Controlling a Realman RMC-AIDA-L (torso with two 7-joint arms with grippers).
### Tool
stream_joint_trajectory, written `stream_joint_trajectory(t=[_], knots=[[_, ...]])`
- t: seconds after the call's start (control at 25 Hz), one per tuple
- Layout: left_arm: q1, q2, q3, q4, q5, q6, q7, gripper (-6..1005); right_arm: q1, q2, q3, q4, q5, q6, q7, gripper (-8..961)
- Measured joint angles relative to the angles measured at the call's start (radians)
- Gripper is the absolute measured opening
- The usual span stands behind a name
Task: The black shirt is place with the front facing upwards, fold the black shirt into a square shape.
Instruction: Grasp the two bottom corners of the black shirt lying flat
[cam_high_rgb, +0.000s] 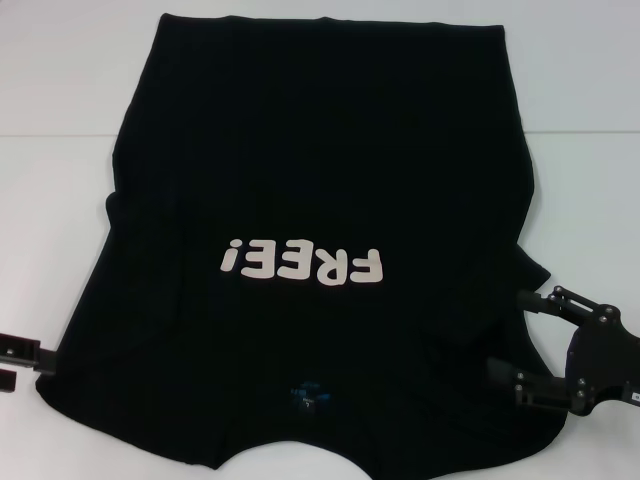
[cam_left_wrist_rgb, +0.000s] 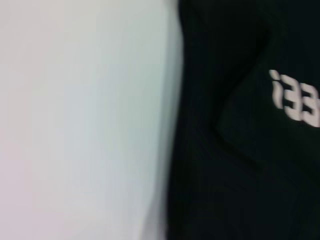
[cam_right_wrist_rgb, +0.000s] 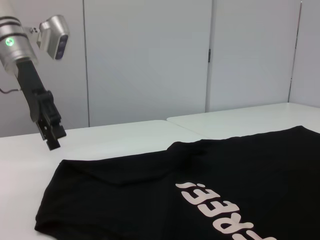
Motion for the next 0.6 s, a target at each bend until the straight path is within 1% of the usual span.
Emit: stream_joint_trajectory(t=[0.24, 0.36, 0.6], knots=[[-0.015, -0.020, 0.011, -0.016, 0.038, -0.083, -0.001, 731, 0.000, 0.000, 0.001, 0.001, 0.001, 0.001, 0.006, 947], [-0.020, -0.021, 0.029, -0.049, 0.042, -0.124, -0.006, 730, 0.000, 0.000, 0.002, 0.002, 0.001, 0.001, 0.006, 947], [-0.021, -0.022, 0.035, -0.081, 0.043, -0.169, -0.001, 730, -0.001, 0.000, 0.002, 0.003, 0.001, -0.006, 0.007, 946]])
